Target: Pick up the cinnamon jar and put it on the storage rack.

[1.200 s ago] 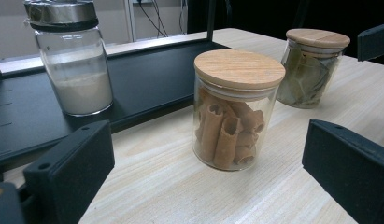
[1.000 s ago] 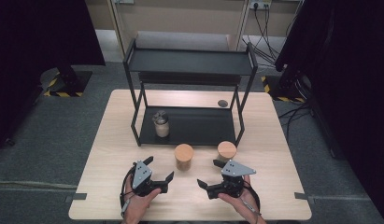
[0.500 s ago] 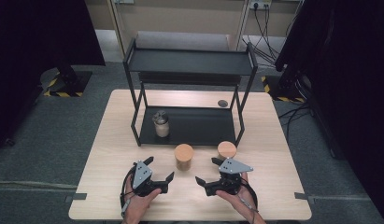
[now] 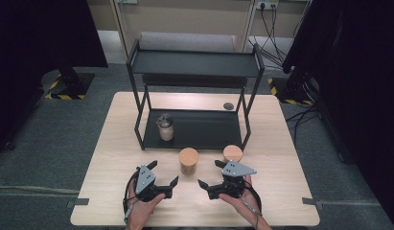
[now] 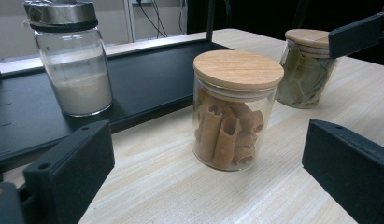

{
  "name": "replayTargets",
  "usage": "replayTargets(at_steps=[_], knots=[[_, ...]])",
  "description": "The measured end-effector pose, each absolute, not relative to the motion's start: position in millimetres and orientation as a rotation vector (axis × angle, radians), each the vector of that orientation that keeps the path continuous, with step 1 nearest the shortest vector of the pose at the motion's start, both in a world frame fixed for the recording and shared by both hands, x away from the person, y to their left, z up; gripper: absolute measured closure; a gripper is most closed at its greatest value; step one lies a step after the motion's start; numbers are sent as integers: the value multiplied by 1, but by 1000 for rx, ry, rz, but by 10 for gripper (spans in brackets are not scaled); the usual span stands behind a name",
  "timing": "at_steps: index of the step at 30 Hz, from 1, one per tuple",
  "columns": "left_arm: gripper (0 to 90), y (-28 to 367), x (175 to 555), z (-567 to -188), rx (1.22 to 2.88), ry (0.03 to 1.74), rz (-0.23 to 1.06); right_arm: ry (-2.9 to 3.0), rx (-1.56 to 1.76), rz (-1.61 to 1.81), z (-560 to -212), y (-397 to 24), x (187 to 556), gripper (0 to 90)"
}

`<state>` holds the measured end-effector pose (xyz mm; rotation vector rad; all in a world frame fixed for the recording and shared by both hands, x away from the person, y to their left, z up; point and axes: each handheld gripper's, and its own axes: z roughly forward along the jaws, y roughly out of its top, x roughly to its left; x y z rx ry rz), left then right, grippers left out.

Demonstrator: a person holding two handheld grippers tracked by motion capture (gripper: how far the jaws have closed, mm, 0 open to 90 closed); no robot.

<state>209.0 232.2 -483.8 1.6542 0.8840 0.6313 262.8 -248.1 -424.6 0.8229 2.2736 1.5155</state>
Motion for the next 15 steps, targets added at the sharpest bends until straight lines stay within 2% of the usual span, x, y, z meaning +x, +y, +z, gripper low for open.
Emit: replayTargets(at_steps=[15], knots=[[20,232,210,-484,1659,884,631,2278,818,1515,-424,-238,269,49]])
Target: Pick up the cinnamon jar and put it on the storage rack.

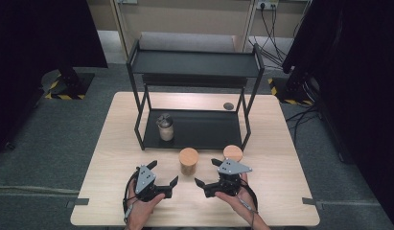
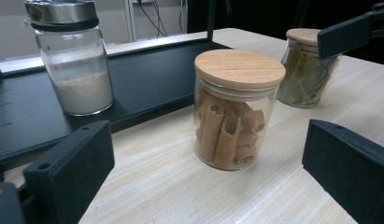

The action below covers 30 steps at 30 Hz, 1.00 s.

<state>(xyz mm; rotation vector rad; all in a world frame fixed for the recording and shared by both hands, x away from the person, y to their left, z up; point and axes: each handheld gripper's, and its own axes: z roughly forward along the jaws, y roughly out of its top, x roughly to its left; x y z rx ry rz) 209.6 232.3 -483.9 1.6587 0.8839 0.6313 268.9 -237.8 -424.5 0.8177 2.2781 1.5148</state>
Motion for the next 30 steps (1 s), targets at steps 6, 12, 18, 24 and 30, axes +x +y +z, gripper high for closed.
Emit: replayTargets(at_steps=[6,12,18,24,30], knots=[[20,233,210,-484,1660,887,627,2280,820,1509,-425,-233,272,49],[20,233,210,-484,1661,886,628,2281,826,1509,-425,-229,275,49],[20,233,210,-484,1661,886,627,2277,823,1511,-424,-225,278,49],[20,233,210,-484,1662,886,626,2273,830,1507,-424,-221,280,51],[20,233,210,-484,1662,883,625,2271,831,1498,-424,-215,284,52]])
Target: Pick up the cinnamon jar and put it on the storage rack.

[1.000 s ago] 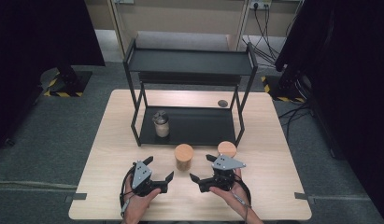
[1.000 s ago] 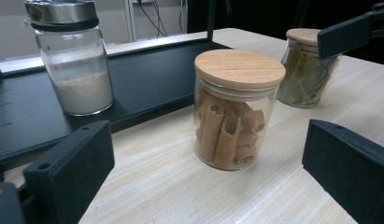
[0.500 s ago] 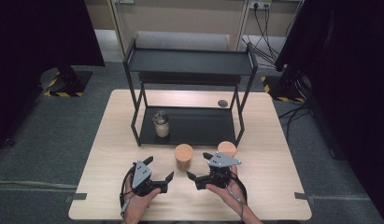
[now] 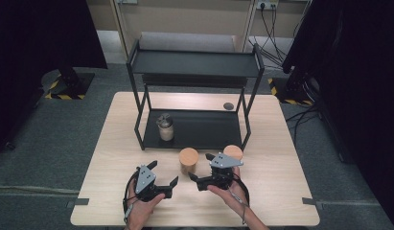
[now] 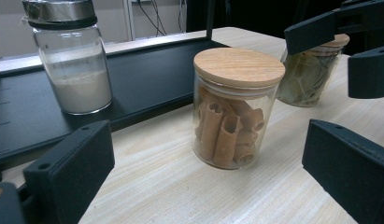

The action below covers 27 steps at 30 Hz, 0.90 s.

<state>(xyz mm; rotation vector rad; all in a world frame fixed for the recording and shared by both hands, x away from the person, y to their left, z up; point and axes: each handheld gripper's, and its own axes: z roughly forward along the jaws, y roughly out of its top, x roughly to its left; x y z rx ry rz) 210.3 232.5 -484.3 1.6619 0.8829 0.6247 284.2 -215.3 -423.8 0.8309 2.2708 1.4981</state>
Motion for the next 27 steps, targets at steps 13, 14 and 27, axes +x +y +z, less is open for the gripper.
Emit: replayTargets(at_steps=[13,14,27], knots=[[20,232,210,-484,1667,878,623,2266,845,1488,-424,-208,290,52],[20,232,210,-484,1667,878,623,2266,845,1488,-424,-208,290,52],[20,232,210,-484,1665,877,623,2270,845,1483,-424,-203,294,53]])
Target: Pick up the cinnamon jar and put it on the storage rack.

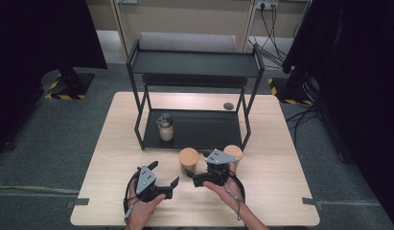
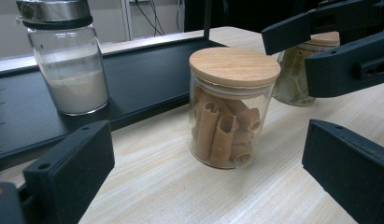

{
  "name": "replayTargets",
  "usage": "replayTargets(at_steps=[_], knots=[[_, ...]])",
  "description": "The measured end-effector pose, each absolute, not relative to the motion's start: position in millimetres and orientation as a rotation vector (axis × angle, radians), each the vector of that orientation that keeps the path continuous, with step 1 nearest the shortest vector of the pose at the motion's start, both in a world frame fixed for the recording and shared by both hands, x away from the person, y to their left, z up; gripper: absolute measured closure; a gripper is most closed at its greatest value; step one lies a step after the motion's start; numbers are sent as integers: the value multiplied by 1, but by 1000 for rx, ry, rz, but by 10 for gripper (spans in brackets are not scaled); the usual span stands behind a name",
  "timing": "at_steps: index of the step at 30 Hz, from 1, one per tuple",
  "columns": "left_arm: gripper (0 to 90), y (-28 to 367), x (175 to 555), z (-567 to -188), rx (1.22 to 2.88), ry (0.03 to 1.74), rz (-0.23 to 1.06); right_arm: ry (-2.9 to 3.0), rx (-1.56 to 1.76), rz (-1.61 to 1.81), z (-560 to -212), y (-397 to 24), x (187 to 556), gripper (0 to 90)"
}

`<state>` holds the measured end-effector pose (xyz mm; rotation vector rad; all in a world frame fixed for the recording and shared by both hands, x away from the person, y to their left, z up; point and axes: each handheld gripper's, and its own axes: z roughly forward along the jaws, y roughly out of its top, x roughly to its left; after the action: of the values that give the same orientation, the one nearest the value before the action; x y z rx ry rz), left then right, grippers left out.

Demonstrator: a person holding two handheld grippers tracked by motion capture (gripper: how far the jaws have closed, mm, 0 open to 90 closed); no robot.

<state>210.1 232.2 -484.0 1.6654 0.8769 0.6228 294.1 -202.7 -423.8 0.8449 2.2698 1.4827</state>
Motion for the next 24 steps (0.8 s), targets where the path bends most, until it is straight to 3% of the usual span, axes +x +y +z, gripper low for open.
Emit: replayTargets(at_steps=[24], knots=[[20,233,210,-484,1665,876,623,2266,866,1468,-427,-194,301,56]])
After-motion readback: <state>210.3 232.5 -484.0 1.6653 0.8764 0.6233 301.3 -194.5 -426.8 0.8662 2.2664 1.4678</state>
